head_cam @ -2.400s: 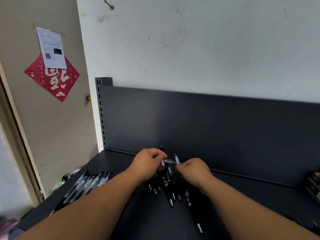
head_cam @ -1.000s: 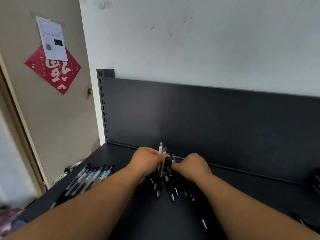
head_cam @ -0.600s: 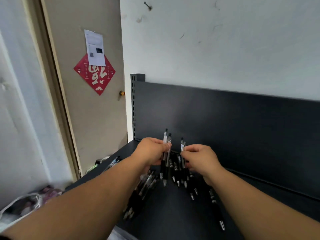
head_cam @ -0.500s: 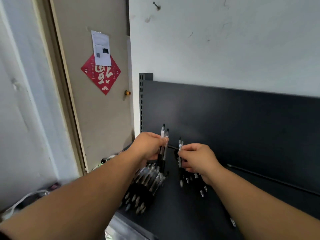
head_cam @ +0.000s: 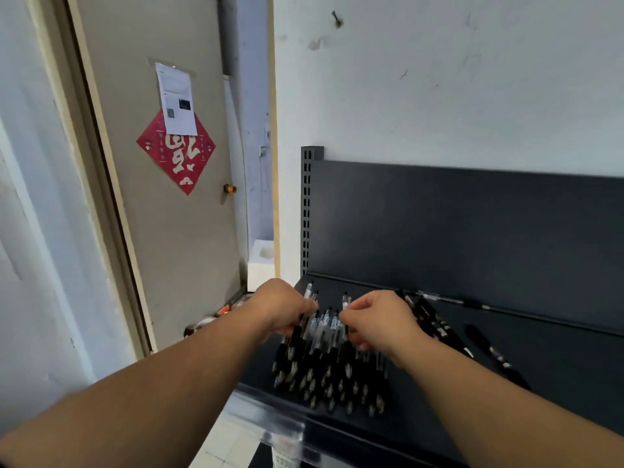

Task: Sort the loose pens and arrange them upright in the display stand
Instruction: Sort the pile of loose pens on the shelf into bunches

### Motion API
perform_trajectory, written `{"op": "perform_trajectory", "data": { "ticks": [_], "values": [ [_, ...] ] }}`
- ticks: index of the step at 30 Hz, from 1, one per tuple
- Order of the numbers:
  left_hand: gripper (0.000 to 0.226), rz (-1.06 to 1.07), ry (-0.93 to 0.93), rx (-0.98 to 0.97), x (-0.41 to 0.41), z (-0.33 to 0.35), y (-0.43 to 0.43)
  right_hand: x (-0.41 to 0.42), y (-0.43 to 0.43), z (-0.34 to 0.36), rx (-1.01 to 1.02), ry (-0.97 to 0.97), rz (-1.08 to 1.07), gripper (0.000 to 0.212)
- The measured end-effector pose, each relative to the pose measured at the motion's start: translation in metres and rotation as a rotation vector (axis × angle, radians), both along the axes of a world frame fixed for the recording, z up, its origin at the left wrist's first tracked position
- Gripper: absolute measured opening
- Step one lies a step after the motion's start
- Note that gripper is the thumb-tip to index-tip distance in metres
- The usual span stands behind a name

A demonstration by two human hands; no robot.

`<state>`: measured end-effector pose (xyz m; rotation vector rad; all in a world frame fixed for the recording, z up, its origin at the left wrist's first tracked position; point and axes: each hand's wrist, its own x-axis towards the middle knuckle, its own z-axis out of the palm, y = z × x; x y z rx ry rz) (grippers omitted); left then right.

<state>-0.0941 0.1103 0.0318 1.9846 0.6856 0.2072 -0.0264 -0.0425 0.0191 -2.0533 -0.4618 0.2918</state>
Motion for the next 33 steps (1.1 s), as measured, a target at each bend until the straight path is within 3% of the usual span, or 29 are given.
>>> {"op": "perform_trajectory", "data": {
  "ticks": [6,11,16,23,33],
  "values": [
    [0.033,-0.15,0.063,0.221,0.019,-0.013,-0.013,-0.009,-0.007,-0.006,-0.175,-0.125,-0.122,0.025],
    [0.038,-0.23,0.093,0.612,0.012,-0.013,-0.015,-0.019,-0.019,-0.007,-0.288,-0.234,-0.144,0.026],
    [0.04,-0.247,0.018,0.628,0.005,-0.03,-0.007,-0.031,-0.02,-0.009,-0.292,-0.291,-0.117,0.02],
    [0.045,-0.373,-0.006,0.586,-0.01,-0.039,-0.01,-0.04,-0.016,-0.012,-0.363,-0.333,-0.048,0.035],
    [0.047,-0.391,-0.052,0.637,-0.019,-0.036,-0.012,-0.045,-0.019,-0.007,-0.37,-0.349,-0.061,0.04]
  ]
}}
